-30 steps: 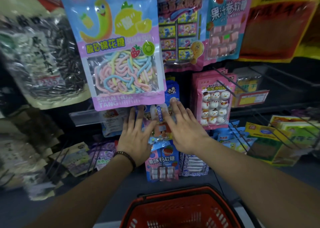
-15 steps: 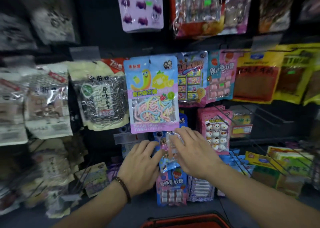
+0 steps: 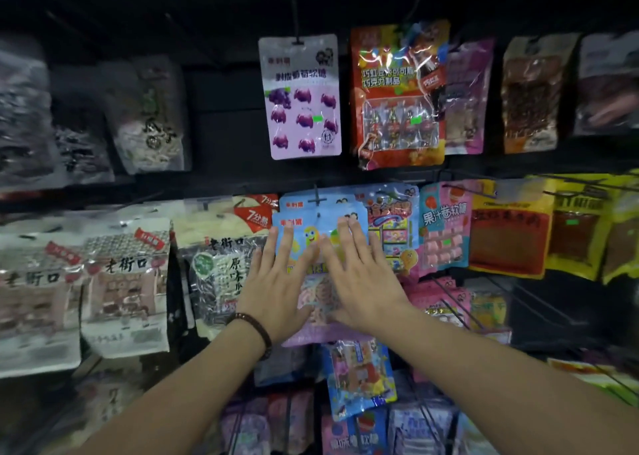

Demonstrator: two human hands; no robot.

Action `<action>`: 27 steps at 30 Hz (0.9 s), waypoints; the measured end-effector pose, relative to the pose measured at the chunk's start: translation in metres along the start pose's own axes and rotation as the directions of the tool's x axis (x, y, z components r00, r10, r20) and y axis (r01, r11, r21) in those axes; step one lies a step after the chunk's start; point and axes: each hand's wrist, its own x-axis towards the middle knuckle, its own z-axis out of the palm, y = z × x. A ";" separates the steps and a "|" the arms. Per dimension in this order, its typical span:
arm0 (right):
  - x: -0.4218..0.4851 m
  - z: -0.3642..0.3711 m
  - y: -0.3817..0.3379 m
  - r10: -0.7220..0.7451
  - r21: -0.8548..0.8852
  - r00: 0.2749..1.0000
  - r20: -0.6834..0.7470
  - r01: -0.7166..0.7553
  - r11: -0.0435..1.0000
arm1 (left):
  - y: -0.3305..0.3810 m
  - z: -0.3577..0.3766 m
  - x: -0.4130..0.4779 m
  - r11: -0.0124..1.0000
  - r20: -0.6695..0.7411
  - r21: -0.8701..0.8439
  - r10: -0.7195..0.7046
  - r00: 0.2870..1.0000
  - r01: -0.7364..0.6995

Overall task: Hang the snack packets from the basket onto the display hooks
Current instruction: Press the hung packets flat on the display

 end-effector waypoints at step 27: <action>0.093 0.038 0.027 0.072 0.080 0.973 0.220 -0.092 0.993 | 0.002 0.049 0.080 0.991 0.175 0.013 -0.132 0.976 0.132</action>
